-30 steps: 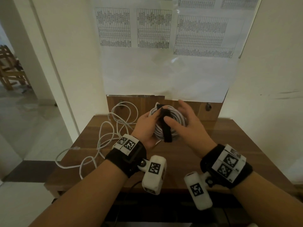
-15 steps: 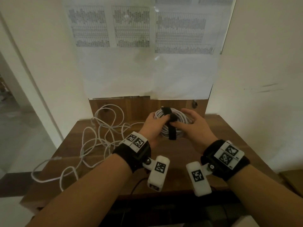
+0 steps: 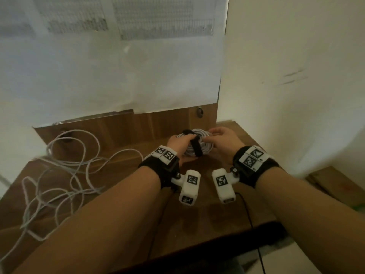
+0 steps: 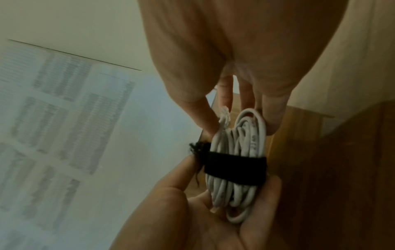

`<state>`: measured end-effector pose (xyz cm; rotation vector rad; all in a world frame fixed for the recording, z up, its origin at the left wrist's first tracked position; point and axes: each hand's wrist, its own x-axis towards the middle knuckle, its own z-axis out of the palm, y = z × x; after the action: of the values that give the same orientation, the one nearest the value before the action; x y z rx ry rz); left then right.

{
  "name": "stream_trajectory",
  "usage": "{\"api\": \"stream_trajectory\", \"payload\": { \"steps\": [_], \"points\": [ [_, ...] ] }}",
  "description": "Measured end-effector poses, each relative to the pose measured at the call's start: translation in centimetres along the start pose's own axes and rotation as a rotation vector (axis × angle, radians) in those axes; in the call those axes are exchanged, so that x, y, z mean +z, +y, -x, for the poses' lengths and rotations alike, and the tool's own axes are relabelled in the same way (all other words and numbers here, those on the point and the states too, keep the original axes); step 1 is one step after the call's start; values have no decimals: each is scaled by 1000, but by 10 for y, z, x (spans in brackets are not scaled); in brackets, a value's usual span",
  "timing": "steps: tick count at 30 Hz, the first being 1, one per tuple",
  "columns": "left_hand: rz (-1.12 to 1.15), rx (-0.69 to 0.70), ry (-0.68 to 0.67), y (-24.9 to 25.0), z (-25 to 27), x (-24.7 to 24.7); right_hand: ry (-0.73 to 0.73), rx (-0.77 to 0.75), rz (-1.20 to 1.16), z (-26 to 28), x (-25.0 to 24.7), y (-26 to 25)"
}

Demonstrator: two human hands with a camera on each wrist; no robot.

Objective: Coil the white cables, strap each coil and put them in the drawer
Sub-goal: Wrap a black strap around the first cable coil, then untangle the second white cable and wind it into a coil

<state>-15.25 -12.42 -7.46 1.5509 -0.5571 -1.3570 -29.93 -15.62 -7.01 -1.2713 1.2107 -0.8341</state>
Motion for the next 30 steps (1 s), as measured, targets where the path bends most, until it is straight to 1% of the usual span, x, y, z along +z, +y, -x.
{"api": "stream_trajectory", "payload": {
  "steps": [2,4,7,11,13,16,17,18,21,22,23,24,25,27,30],
  "points": [
    [-129,1,40,6,-10,5,56,-20,42,-13,-2,5],
    [-227,69,98,7,-24,7,95,-4,67,-25,-2,12],
    [-357,164,167,3,-40,6,106,11,78,-33,3,18],
    [-620,275,258,0,-45,4,110,4,62,-35,8,23],
    [-687,299,266,0,-47,2,121,-9,90,-33,11,25],
    [-688,280,255,1,-43,0,115,-24,100,-29,17,23],
    [-684,288,246,0,-40,-1,122,-14,72,-28,19,20],
    [-666,280,235,0,-36,-3,129,10,-3,-26,22,15],
    [-575,277,222,-5,-21,-14,152,14,-157,-19,21,5],
    [-552,276,230,-8,-15,-18,157,36,-82,-12,23,4],
    [-525,275,242,-9,-9,-23,153,28,-98,-9,26,1],
    [-489,280,253,-10,-2,-28,121,-7,-141,-6,31,-2],
    [-451,297,258,-9,3,-32,148,-62,-128,-3,35,0],
    [-415,335,278,-13,17,-45,240,-44,-197,3,46,2],
    [-369,405,336,-22,43,-63,232,-143,-161,17,55,3]
  ]
}}
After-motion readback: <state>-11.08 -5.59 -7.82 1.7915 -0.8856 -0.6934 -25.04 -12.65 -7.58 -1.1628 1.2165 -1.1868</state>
